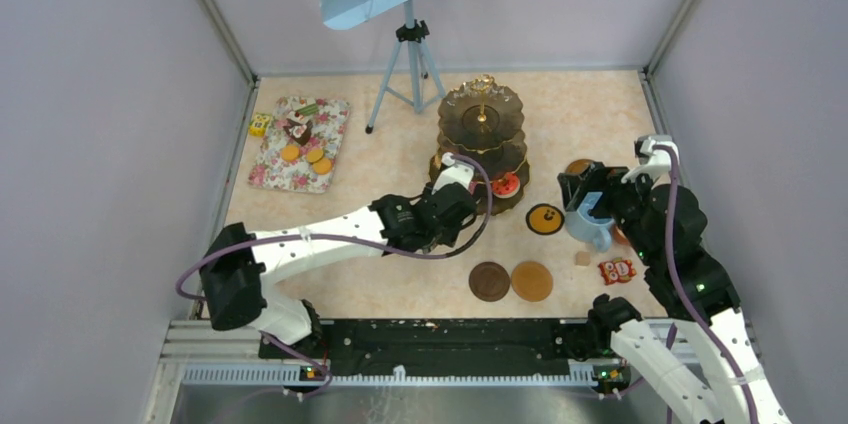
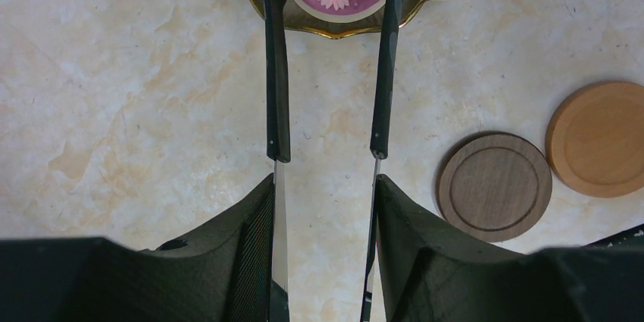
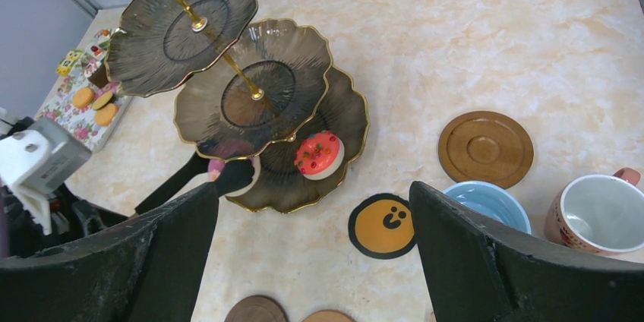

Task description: Serve the afternoon tea

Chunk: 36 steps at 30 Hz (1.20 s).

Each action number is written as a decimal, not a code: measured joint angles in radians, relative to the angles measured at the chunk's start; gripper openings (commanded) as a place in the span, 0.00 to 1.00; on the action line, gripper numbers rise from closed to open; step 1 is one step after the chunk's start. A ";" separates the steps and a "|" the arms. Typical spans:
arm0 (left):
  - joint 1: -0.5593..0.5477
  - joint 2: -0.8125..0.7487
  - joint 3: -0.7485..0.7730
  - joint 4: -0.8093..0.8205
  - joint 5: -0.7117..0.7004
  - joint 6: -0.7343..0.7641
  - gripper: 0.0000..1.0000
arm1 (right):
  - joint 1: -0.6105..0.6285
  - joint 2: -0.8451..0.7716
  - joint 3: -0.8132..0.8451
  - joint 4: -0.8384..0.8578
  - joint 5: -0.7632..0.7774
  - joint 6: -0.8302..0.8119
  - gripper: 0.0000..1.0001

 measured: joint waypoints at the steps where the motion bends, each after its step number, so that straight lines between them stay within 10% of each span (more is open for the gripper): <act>1: 0.000 0.017 0.008 0.003 -0.003 0.006 0.41 | 0.000 0.000 0.000 0.000 0.000 0.000 0.94; 36: 0.031 0.145 0.119 -0.065 0.021 0.047 0.58 | 0.000 0.000 -0.017 0.003 0.000 0.011 0.94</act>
